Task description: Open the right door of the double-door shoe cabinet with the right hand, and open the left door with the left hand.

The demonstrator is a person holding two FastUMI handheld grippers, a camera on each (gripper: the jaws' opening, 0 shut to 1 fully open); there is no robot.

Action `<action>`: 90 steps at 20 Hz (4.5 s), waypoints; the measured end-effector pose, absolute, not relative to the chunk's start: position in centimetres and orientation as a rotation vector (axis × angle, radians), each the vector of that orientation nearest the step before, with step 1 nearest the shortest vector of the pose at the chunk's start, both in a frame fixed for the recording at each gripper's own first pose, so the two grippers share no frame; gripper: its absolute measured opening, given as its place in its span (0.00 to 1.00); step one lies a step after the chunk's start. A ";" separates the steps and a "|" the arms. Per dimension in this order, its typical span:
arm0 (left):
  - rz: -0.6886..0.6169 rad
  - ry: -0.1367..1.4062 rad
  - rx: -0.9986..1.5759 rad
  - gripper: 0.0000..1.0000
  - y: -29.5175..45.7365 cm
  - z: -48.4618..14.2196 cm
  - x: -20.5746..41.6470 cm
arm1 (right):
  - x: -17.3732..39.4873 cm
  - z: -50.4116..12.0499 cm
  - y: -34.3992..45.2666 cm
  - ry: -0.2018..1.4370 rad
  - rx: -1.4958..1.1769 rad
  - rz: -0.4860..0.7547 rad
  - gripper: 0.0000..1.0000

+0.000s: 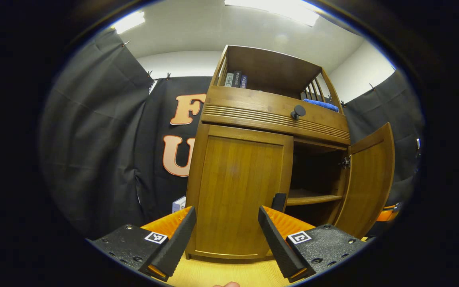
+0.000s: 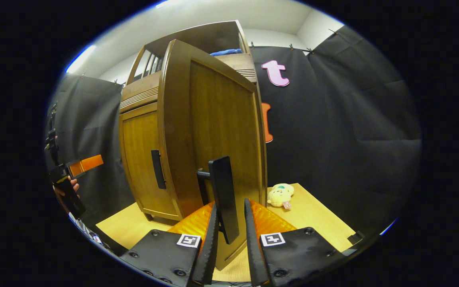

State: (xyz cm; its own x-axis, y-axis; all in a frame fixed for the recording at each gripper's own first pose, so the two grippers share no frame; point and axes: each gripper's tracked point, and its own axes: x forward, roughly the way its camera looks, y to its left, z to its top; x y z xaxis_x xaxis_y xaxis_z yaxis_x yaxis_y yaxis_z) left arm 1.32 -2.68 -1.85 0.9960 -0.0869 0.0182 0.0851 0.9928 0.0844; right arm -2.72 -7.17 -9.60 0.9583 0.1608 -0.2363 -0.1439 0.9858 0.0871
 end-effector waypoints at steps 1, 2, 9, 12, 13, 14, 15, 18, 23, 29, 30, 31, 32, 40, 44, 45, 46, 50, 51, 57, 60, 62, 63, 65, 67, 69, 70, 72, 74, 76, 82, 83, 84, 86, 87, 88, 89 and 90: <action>-0.090 -0.020 0.084 0.95 -2.7 -1.9 1.3 | -2.8 -9.6 -7.5 0.245 0.076 0.145 0.41; -0.093 -0.018 0.086 0.98 -2.8 -1.9 1.3 | -2.8 -9.7 -7.8 0.244 0.080 0.135 0.39; -0.107 -0.020 0.093 0.94 -3.0 -2.0 1.3 | -2.5 -9.9 -11.9 0.239 0.092 0.031 0.23; -0.106 -0.016 0.093 0.95 -3.0 -2.1 1.2 | -2.7 -10.0 -13.9 0.250 0.077 0.029 0.35; -0.105 -0.016 0.091 0.91 -3.0 -2.0 1.2 | -2.6 -9.9 -14.6 0.256 0.062 0.032 0.35; -0.103 -0.017 0.088 0.91 -2.9 -2.0 1.3 | -2.5 -9.9 -15.2 0.264 0.047 0.038 0.35; -0.101 -0.017 0.086 0.91 -2.9 -2.0 1.3 | -2.4 -9.8 -15.6 0.272 0.032 0.047 0.35; -0.086 -0.016 0.081 0.91 -2.8 -2.0 1.3 | -2.2 -9.8 -16.7 0.292 0.012 0.084 0.35; -0.056 -0.008 0.066 0.91 -2.6 -2.0 1.3 | -1.8 -9.8 -18.8 0.300 0.048 0.157 0.35; -0.009 -0.017 0.061 0.98 -1.1 -1.7 0.6 | -1.9 -10.0 -19.0 0.295 0.074 0.185 0.29; -0.005 -0.017 0.058 0.91 -1.1 -1.8 0.4 | -2.1 -10.0 -18.9 0.293 0.069 0.175 0.35; -0.004 -0.017 0.055 0.91 -1.2 -1.7 0.4 | -2.4 -10.0 -18.9 0.293 0.060 0.162 0.35; -0.003 -0.020 0.054 0.91 -1.2 -1.7 0.4 | -2.8 -10.2 -19.1 0.296 0.050 0.145 0.35; -0.068 -0.004 0.023 0.94 -3.8 -2.2 1.3 | -7.1 -11.6 -21.9 0.315 0.059 -0.007 0.35; -0.120 0.011 0.016 0.94 -6.1 -2.7 2.3 | -9.8 -10.6 -20.3 0.294 0.058 -0.045 0.35; -0.130 0.023 0.012 0.94 -6.7 -3.2 2.8 | -10.3 -10.2 -19.7 0.289 0.061 -0.046 0.35; -0.141 0.038 0.011 0.91 -7.4 -3.6 3.3 | -10.7 -9.8 -19.1 0.285 0.063 -0.047 0.35; -0.202 0.068 -0.009 0.94 -10.3 -5.1 6.4 | -10.9 -7.0 -15.3 0.226 0.079 -0.023 0.23; -0.210 0.071 -0.012 0.94 -10.9 -5.4 7.3 | -10.9 -6.6 -14.5 0.211 0.079 -0.020 0.23; -0.255 0.121 0.019 0.91 -13.5 -8.0 11.5 | -10.7 -5.6 -10.6 0.196 0.048 0.037 0.81; -0.244 0.099 0.088 0.91 -14.6 -8.6 12.9 | -10.9 -6.3 -9.6 0.215 0.053 0.055 1.00; -0.225 0.092 0.135 0.91 -14.5 -9.1 14.0 | -11.1 -6.9 -9.3 0.233 0.047 0.062 0.99; -0.216 0.090 0.150 0.91 -14.3 -9.5 14.6 | -11.2 -7.3 -9.3 0.246 0.037 0.062 0.99; -0.219 0.089 0.131 0.89 -14.7 -9.8 15.3 | -11.3 -7.9 -9.2 0.267 0.016 0.058 0.99; -0.233 0.088 0.118 0.77 -15.0 -9.9 15.6 | -11.4 -8.3 -9.1 0.275 -0.003 0.049 0.99; -0.288 0.104 0.089 0.61 -16.4 -10.1 15.6 | -11.6 -8.2 -8.9 0.275 -0.017 0.046 0.99; -0.291 0.109 0.075 0.47 -16.6 -10.0 15.5 | -11.6 -8.1 -8.7 0.270 -0.021 0.046 1.00; -0.296 0.096 0.116 0.30 -16.5 -10.1 15.8 | -11.4 -8.0 -8.5 0.263 -0.018 0.050 0.99; -0.308 0.097 0.137 0.25 -16.7 -9.9 15.5 | -11.2 -8.2 -8.3 0.268 -0.006 0.048 0.99; -0.314 0.119 0.135 0.25 -16.6 -9.7 14.8 | -10.8 -8.1 -8.1 0.264 0.006 0.045 0.99; -0.308 0.128 0.144 0.26 -14.9 -8.4 9.7 | -10.1 -8.1 -9.2 0.254 0.005 0.019 0.92; -0.303 0.127 0.144 0.26 -14.4 -8.1 8.8 | -9.8 -8.0 -9.4 0.252 0.009 0.015 0.92; -0.295 0.128 0.140 0.26 -14.0 -7.8 8.0 | -9.6 -7.9 -9.5 0.247 0.014 0.012 0.92; -0.273 0.129 0.144 0.25 -12.9 -7.4 6.7 | -9.3 -7.5 -9.6 0.234 0.019 0.007 0.92; -0.263 0.127 0.150 0.26 -12.4 -7.1 6.1 | -9.0 -7.3 -9.7 0.228 0.020 0.006 0.92; -0.257 0.127 0.161 0.26 -12.0 -7.0 5.5 | -8.8 -7.1 -9.6 0.223 0.018 0.009 0.92; -0.252 0.130 0.164 0.26 -11.6 -6.9 5.0 | -8.6 -6.9 -9.4 0.218 0.017 0.016 0.92; -0.251 0.133 0.164 0.25 -11.3 -6.2 4.1 | -8.3 -6.9 -9.4 0.219 0.013 0.023 0.92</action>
